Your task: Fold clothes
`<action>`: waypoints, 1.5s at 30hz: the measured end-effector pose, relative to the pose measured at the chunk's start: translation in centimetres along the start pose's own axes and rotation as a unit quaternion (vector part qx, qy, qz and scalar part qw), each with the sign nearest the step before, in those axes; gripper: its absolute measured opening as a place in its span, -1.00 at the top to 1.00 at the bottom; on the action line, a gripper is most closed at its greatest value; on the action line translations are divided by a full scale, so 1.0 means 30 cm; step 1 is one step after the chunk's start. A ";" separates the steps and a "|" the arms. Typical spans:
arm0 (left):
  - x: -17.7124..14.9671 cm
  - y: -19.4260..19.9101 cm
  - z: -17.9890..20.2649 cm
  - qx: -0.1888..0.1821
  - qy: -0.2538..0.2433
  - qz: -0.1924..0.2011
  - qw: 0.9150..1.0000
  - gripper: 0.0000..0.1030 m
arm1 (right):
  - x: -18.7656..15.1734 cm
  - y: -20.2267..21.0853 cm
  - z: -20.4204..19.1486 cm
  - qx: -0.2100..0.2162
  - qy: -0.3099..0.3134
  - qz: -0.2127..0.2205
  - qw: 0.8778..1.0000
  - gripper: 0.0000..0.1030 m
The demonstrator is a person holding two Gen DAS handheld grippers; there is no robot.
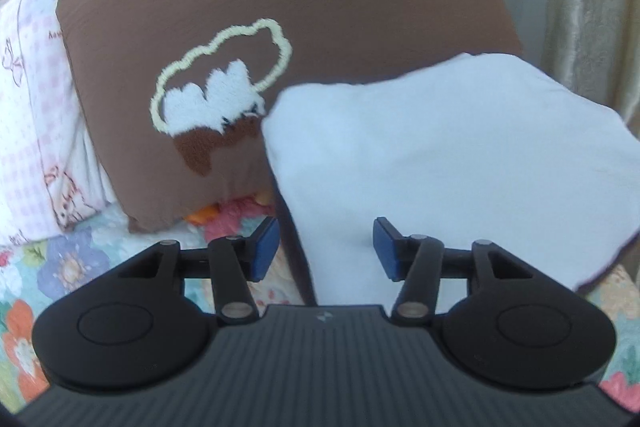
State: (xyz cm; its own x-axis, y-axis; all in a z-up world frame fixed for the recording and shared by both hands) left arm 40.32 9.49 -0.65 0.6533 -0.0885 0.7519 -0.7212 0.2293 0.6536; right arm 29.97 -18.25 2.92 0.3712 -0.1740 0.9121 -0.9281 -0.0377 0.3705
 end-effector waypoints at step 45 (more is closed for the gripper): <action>-0.625 0.869 0.517 0.020 0.035 -0.042 0.998 -1.00 | -0.283 0.746 -0.111 -0.030 0.058 -0.184 0.981 -0.95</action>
State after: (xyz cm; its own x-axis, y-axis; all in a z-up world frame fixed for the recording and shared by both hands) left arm 5.68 2.08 3.62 0.7248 -0.0367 0.6879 -0.6717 0.1841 0.7176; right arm 6.16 -14.35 4.05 0.6856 -0.0459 0.7266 -0.7278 -0.0187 0.6855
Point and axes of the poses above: each gripper's, at about its wrist camera, not at the fingertips, and y roughly against the way its jaws point, z to its right, x to its top, the point moved 2 cm from there along -y, roughly the way its jaws point, and after that the axes turned 6 degrees about -x, right-handed, at the moved point
